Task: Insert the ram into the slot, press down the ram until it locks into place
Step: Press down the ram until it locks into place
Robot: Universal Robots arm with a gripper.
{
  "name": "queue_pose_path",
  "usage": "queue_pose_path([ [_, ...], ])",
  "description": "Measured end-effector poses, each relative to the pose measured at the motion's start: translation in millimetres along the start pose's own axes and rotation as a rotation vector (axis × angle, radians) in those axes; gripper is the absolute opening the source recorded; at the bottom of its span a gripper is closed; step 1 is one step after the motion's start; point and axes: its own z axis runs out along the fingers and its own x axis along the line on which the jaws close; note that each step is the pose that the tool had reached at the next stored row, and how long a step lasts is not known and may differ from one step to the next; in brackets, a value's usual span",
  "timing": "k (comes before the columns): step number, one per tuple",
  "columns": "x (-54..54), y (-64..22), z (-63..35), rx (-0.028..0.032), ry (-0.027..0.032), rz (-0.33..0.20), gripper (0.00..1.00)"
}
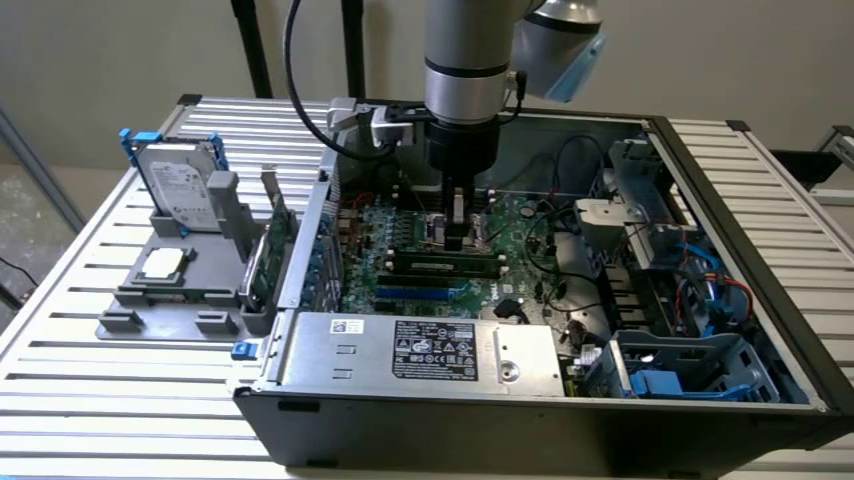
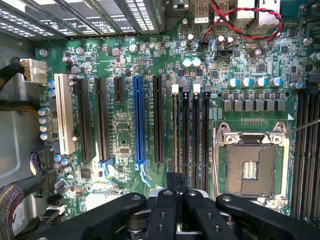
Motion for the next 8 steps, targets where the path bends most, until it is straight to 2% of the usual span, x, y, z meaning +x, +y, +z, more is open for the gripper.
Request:
queue_pose_path([
  [8, -0.6, -0.2, 1.2, -0.0005, -0.0008, 0.0, 0.11],
])
